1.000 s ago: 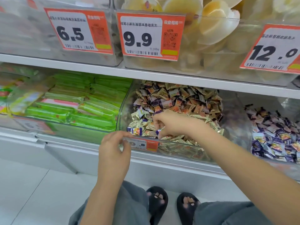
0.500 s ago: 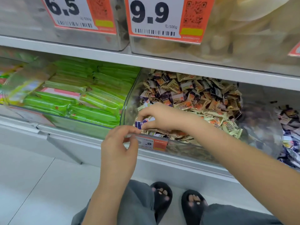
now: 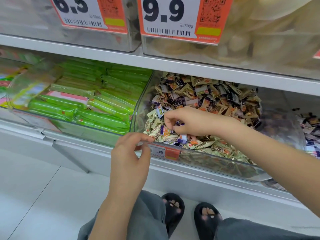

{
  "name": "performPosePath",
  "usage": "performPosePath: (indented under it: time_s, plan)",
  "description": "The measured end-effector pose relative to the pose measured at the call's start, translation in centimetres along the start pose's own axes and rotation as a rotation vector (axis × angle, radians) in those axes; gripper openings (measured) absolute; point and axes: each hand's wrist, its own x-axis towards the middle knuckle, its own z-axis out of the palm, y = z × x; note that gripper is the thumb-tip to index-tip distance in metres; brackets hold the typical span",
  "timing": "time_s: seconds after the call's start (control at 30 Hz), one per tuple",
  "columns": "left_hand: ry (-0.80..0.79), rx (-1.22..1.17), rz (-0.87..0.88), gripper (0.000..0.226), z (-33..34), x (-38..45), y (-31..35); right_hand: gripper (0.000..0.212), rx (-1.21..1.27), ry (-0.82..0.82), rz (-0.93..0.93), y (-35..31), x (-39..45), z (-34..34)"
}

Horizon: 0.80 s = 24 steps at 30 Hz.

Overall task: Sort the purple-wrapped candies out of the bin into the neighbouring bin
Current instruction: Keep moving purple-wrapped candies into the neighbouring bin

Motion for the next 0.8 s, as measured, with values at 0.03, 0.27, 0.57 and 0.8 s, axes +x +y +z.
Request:
performPosePath:
  time_s: [0.03, 0.27, 0.57, 0.8]
  plan:
    - [-0.001, 0.000, 0.002, 0.040, 0.0, 0.0, 0.0, 0.019, -0.039, -0.002, -0.019, 0.2, -0.1, -0.1]
    - [-0.001, 0.008, 0.015, 0.039, 0.0, 0.2, -0.1, 0.040, -0.094, -0.239, -0.033, 0.2, -0.8, 0.6]
    - [-0.003, 0.022, 0.010, 0.039, 0.0, 0.2, 0.0, 0.050, -0.243, -0.026, 0.058, 1.1, 0.2, 1.9]
    - [-0.022, 0.047, 0.046, 0.036, 0.0, 0.2, -0.2, 0.033, -0.309, -0.295, 0.067, -0.1, 0.7, 1.9]
